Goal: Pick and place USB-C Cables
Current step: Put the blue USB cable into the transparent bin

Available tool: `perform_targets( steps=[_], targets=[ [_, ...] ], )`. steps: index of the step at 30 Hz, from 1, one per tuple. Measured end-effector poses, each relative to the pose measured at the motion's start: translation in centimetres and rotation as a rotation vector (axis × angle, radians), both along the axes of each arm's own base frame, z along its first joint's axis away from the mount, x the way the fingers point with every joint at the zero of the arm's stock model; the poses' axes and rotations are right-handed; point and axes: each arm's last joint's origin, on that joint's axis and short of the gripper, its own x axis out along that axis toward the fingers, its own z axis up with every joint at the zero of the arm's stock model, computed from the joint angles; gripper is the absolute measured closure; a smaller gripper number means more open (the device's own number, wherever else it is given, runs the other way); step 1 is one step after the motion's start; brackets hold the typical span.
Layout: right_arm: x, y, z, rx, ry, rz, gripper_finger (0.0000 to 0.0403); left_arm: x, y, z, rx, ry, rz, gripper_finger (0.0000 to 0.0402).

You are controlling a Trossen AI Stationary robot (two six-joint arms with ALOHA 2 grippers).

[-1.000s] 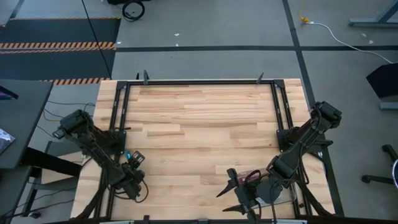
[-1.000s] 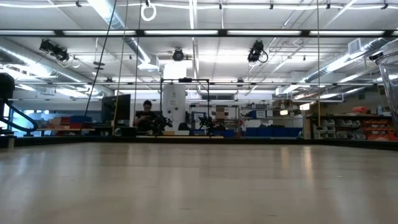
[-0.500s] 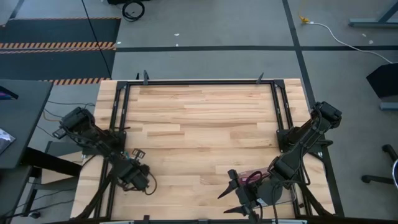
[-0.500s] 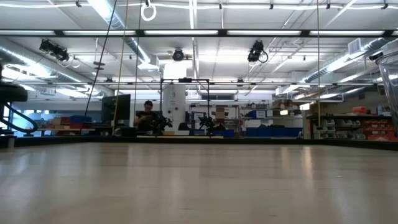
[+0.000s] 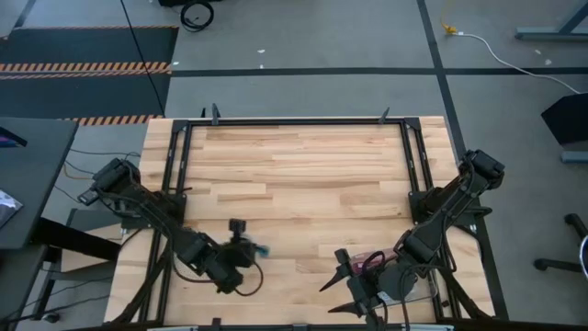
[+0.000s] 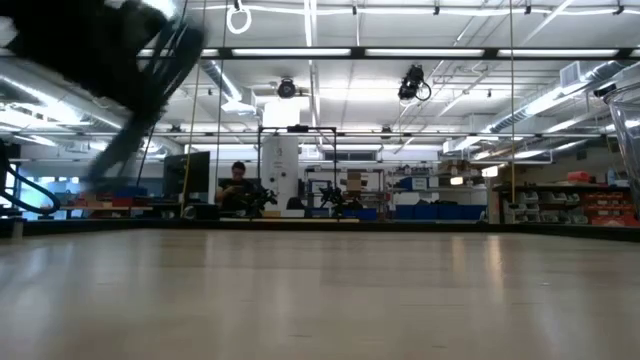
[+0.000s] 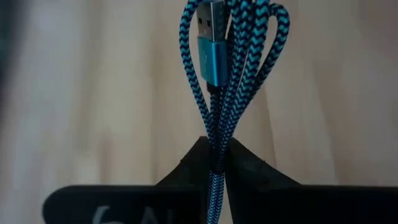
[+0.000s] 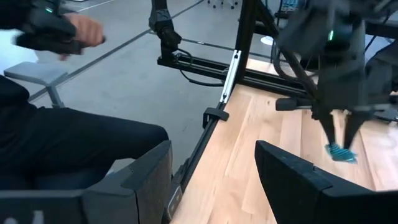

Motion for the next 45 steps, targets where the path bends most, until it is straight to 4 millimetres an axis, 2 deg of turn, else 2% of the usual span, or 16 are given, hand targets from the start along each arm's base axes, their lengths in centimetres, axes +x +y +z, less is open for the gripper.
perform_targets(
  steps=[7, 12, 20, 24, 29, 35, 45],
  targets=[
    [0.0, 0.0, 0.2, 0.013, -0.014, 0.0, 0.0167, 2.6, -1.1, 3.0, 0.042, -0.473, 0.129, 0.0368],
    [0.1, 0.0, 0.2, 0.022, -0.016, -0.003, 0.0167, 4.5, -0.5, 4.9, 0.044, -0.632, 0.178, 0.0366],
    [0.4, -0.3, 0.1, 0.027, -0.017, -0.018, 0.0167, 7.7, 2.2, 6.3, -0.244, -0.692, -0.021, 0.0365],
    [0.7, -0.9, -0.7, 0.012, -0.038, -0.094, 0.0167, 8.4, 2.3, 6.7, -0.368, -0.739, -0.12, 0.0364],
    [0.8, -2.1, -2.2, -0.053, 0.02, -0.277, 0.0167, 8.5, 1.5, 6.4, -0.39, -0.758, -0.174, 0.0364],
    [0.5, -3.4, -3.7, -0.066, 0.179, -0.384, 0.0167, 8.4, 1.2, 7.0, -0.407, -0.808, -0.181, 0.0364],
    [1.0, -4.0, -3.5, -0.078, 0.147, -0.42, 0.0167, 8.4, 1.2, 6.9, -0.413, -0.798, -0.189, 0.0363]
  ],
)
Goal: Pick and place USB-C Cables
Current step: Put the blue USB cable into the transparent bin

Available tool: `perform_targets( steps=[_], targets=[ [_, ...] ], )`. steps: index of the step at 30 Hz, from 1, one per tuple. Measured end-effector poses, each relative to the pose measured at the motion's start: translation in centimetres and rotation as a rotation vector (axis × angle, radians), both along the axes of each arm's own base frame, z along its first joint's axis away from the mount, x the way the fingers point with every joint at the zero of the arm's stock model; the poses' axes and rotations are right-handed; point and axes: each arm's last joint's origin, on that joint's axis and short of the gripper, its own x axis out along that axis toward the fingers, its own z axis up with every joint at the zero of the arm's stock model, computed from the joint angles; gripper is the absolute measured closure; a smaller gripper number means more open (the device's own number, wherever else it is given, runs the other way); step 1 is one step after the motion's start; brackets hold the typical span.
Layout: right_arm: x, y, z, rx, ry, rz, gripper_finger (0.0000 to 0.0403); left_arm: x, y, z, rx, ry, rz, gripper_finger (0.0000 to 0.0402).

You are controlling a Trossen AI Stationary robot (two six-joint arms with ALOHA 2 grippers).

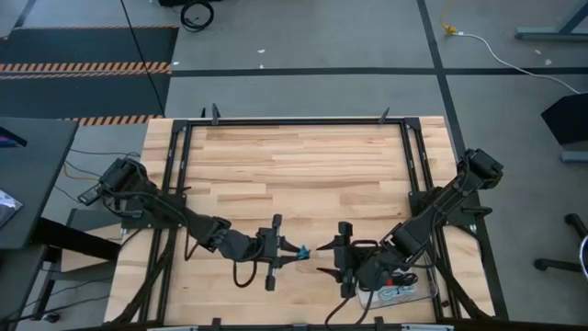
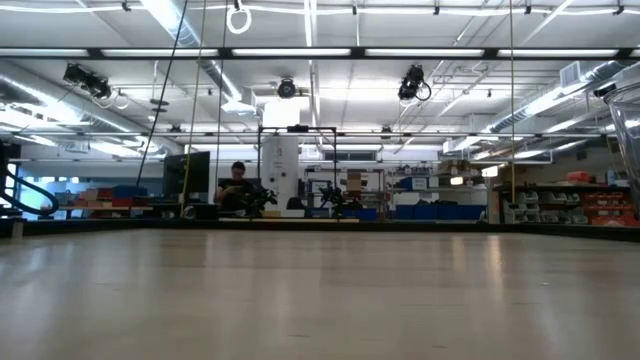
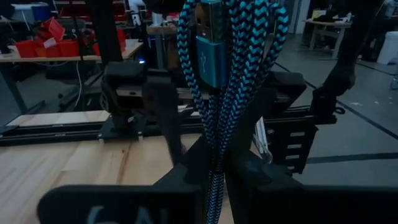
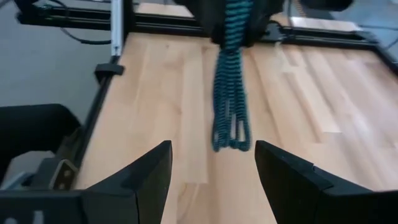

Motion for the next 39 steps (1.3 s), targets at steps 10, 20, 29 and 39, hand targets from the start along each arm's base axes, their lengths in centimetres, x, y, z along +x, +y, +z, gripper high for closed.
perform_targets(
  steps=[10, 20, 29, 39],
  targets=[
    [0.9, -0.8, 0.5, 0.001, -0.065, -0.061, 0.0167, -0.1, -0.2, 0.0, 0.0, 0.004, -0.008, 0.0363],
    [2.2, -1.1, 0.3, 0.04, -0.098, -0.061, 0.0167, -0.1, -0.2, -0.1, -0.003, -0.001, -0.008, 0.0363],
    [5.0, -0.4, -2.1, -0.062, -0.162, -0.031, 0.0189, 0.0, -0.2, 0.0, -0.005, -0.006, -0.007, 0.0363],
    [3.5, 0.0, -1.3, -0.158, -0.152, -0.063, 0.0373, 0.0, -0.2, 0.2, -0.009, -0.013, -0.005, 0.0361]
  ],
)
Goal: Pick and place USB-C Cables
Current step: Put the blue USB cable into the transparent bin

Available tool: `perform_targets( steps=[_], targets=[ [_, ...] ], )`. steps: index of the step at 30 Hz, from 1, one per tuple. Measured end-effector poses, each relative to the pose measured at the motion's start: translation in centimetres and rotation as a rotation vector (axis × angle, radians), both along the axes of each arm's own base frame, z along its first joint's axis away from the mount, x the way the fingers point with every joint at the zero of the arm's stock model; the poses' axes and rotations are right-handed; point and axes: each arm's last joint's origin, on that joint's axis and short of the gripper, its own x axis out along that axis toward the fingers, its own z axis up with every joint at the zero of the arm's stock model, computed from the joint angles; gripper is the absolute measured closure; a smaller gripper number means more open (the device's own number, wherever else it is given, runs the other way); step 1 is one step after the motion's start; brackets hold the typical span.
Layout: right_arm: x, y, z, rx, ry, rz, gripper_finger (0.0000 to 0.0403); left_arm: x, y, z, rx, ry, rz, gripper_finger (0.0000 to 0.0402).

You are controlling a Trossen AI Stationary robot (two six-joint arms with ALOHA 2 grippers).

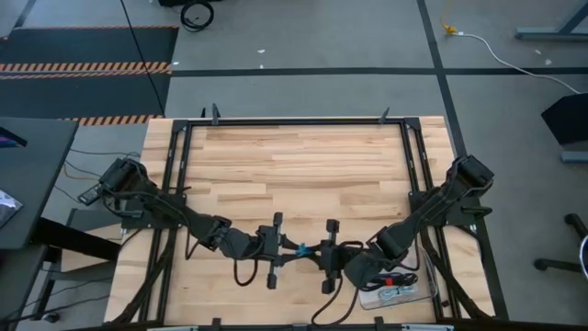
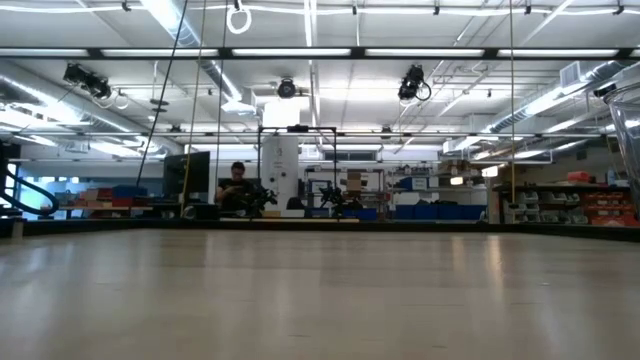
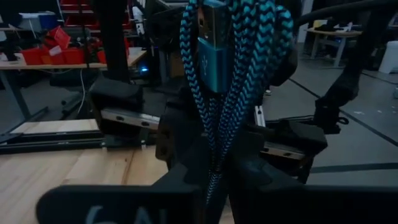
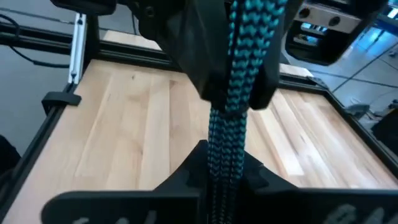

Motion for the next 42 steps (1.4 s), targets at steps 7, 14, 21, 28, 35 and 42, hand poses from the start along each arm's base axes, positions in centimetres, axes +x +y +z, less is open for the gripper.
perform_targets(
  steps=[7, 14, 21, 28, 35, 42],
  targets=[
    [-2.3, -0.2, 0.2, 0.029, 0.102, -0.048, 0.0373, -0.1, 0.1, -0.2, 0.055, 0.009, -0.004, 0.0337],
    [-5.1, -1.5, 0.4, 0.159, 0.279, -0.103, 0.0373, -0.3, -0.2, 0.0, 0.056, 0.004, -0.017, 0.0303],
    [-10.3, -0.7, 0.7, 0.493, 0.728, -0.022, 0.0373, -0.9, -0.9, -0.4, 0.087, 0.055, -0.042, 0.029],
    [-14.9, 1.0, -0.3, 0.589, 1.133, -0.109, 0.0373, -0.9, -0.9, -0.1, 0.069, 0.026, -0.036, 0.029],
    [-15.5, 1.7, -1.1, 0.542, 1.164, -0.136, 0.0365, -0.9, -0.9, 0.0, 0.063, 0.016, -0.038, 0.029],
    [-15.2, 2.4, -1.8, 0.529, 1.209, -0.065, 0.0322, -0.9, -0.9, 0.0, 0.066, 0.021, -0.037, 0.029]
  ],
)
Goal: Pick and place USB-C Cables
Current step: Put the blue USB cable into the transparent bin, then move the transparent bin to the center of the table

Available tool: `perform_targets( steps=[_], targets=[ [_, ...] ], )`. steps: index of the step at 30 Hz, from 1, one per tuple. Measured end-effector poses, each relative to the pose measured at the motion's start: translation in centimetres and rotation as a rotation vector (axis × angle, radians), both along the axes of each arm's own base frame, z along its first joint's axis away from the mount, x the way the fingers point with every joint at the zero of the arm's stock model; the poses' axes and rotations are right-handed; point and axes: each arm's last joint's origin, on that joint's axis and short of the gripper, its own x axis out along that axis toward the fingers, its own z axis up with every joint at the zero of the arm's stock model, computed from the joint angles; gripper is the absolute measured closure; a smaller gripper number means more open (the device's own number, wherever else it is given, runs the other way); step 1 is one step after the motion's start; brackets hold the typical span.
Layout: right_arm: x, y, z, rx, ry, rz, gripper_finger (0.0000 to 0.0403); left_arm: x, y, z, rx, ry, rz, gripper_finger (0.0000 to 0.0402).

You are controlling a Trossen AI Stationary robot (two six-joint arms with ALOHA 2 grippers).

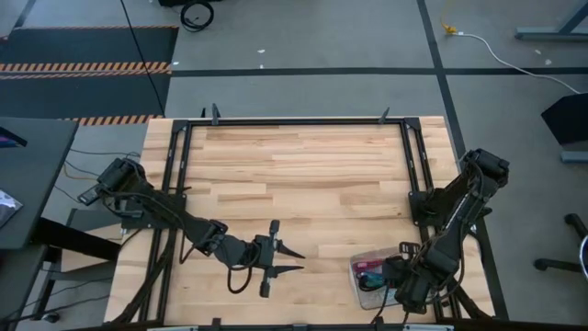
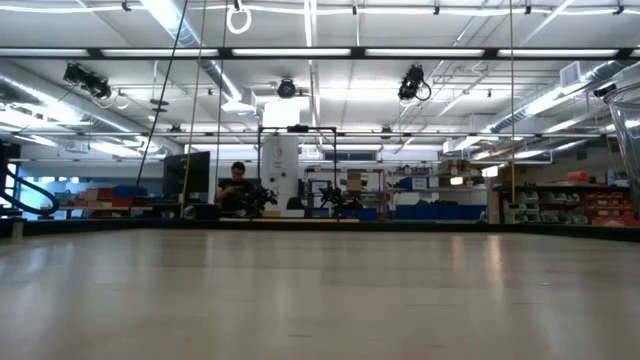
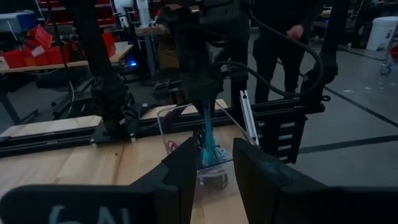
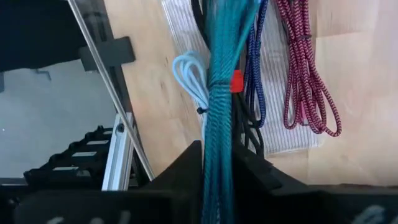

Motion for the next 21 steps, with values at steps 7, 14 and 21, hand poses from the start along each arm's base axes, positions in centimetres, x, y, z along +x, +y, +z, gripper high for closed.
perform_targets(
  steps=[7, 14, 21],
  targets=[
    [0.1, -0.2, 0.0, -0.038, -0.039, -0.003, 0.0253, 0.0, 0.0, -0.1, -0.002, 0.008, 0.0, 0.029],
    [0.2, -1.2, -0.1, -0.148, -0.061, 0.043, 0.0228, 0.0, 0.0, -0.1, -0.002, 0.009, 0.0, 0.029],
    [0.6, -3.4, -0.1, -0.336, -0.048, 0.104, 0.0229, 0.0, 0.0, -0.1, -0.002, 0.01, 0.001, 0.029]
  ],
)
